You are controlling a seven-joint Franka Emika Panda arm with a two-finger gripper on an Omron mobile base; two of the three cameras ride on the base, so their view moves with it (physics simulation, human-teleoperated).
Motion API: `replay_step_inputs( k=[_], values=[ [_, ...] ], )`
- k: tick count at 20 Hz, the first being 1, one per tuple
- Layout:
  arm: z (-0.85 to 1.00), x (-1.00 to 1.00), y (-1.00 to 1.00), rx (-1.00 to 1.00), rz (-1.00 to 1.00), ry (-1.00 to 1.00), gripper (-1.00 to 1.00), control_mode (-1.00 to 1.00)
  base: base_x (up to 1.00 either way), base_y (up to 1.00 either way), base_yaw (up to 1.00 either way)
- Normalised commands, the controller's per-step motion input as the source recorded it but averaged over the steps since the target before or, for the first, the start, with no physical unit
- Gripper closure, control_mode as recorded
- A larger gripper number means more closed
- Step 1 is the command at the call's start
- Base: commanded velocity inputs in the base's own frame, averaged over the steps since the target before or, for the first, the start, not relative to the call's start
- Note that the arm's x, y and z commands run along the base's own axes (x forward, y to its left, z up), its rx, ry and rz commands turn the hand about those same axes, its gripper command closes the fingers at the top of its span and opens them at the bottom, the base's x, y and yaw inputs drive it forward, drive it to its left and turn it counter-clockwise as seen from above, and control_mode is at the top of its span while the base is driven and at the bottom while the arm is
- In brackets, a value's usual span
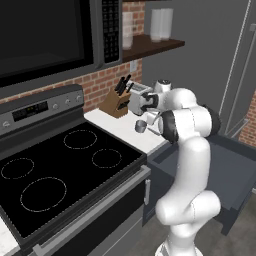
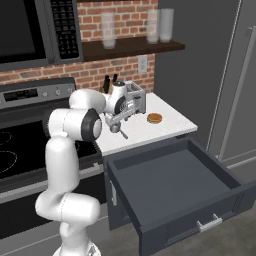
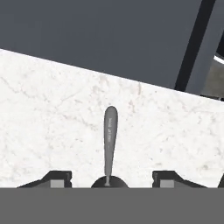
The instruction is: Pick the measuring cup from the drawer and place it on the counter.
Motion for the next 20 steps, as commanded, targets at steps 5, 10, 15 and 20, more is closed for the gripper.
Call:
replay_step_inputs(
  k=[5,10,15,20],
  values=[
    [0.98,-0.81,0.07,0.03,-0.14,-0.15,-1.00,-1.00,0.00,0.00,0.00],
    [1.00,-1.00,-0.26,0.13,-0.04,-0.42,-1.00,-1.00,0.00,0.00,0.00],
    [1.00,-1.00,-0.34,0.21,0.00,-0.56,-1.00,-1.00,0.00,0.00,0.00],
    [1.00,-1.00,-0.27,0.25,-0.01,-0.53,-1.00,-1.00,0.00,0.00,0.00]
  ],
)
